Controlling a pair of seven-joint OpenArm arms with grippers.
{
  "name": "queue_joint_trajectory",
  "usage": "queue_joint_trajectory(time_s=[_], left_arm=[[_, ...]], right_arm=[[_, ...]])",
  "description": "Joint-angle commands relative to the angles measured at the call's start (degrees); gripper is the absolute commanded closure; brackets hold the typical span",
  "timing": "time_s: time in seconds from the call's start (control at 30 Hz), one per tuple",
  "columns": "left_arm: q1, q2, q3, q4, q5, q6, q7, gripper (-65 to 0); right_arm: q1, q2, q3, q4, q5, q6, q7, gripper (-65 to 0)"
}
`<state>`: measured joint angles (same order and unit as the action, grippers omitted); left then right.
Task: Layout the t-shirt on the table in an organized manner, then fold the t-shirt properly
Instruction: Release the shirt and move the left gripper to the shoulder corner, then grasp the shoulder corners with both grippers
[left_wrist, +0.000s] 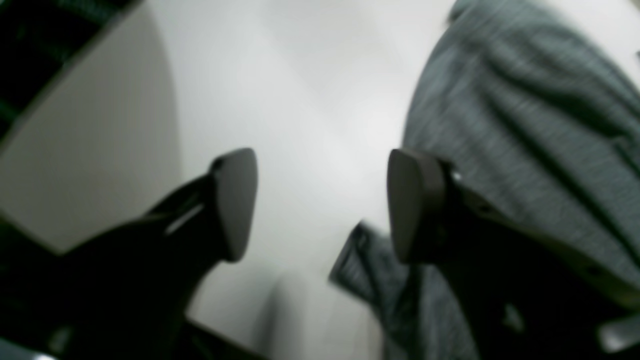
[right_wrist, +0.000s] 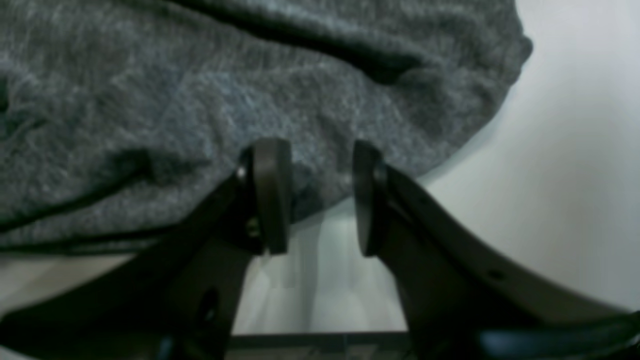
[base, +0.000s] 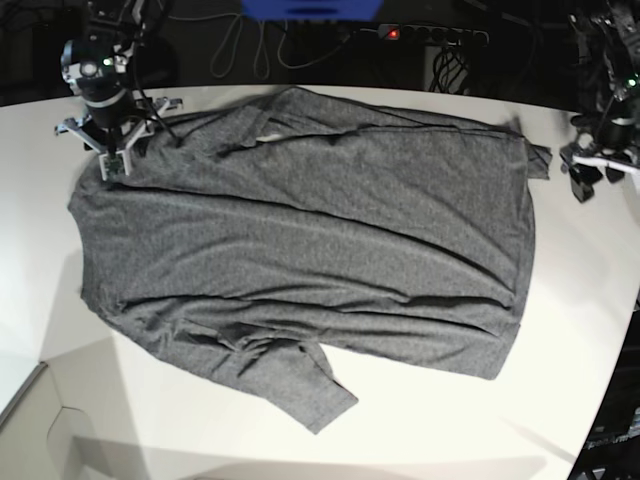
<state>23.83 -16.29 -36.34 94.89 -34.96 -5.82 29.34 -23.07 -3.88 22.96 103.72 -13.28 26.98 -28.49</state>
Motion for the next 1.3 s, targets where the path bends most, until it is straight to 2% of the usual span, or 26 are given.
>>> queue_joint_trajectory(time_s=[0.0,0.1,0.2,0.53,0.83,0.93,1.0,1.07,1.13,1.27], left_arm=[[-0.1,-0.8,-0.5,0.4,-0.4,-0.3,-1.6,-45.6],[1.0,-0.5,-0.5,0.2,-0.8,-0.3,-1.6,-50.6],[3.7,-0.5,-0.2,1.9,-1.0,-0.3,-1.6,-52.9],[4.1,-0.6,5.9,-2.4,-0.4,-0.4,-1.7,-52.6],[4.4,-1.1,5.9,-3.4,-0.4,-0.4,-1.9,-52.4],[4.1,-1.1,5.9,-5.2,-0.6,-0.5,-2.1,-47.2],[2.3,-1.1,5.9,-6.3,-0.4,-3.6,-2.1,-41.5],[0.7,-0.9,5.9,-8.0,-0.3,-10.6,-2.0,-36.9],[-0.1,-0.9,5.9,-10.1,-0.3,-15.7,-2.0,-34.1],[-1.5,-1.0,5.9,-12.3,-0.3,-16.4,-1.8,-33.9]], right_arm=[[-0.1,-0.6,0.1,1.1,0.4,-0.3,1.1,-22.0],[-1.4,-1.1,-0.1,1.1,0.5,-0.3,1.2,-21.9],[-1.8,-2.0,0.0,1.1,2.9,-0.3,1.2,-21.9],[-2.8,-1.7,0.1,1.1,3.8,-0.3,1.2,-21.9],[-3.5,-1.7,0.3,1.1,3.8,-0.3,1.2,-21.9],[-3.6,-1.7,0.3,1.1,3.8,-0.3,1.2,-21.9],[-3.6,-1.7,0.3,1.1,3.8,-0.3,1.2,-21.9],[-3.7,-1.7,0.3,1.1,3.8,-0.3,1.2,-21.9],[-3.7,-1.7,0.3,1.1,3.8,-0.3,1.2,-21.9],[-3.8,-1.8,1.9,1.1,3.8,-0.3,1.2,-21.9]])
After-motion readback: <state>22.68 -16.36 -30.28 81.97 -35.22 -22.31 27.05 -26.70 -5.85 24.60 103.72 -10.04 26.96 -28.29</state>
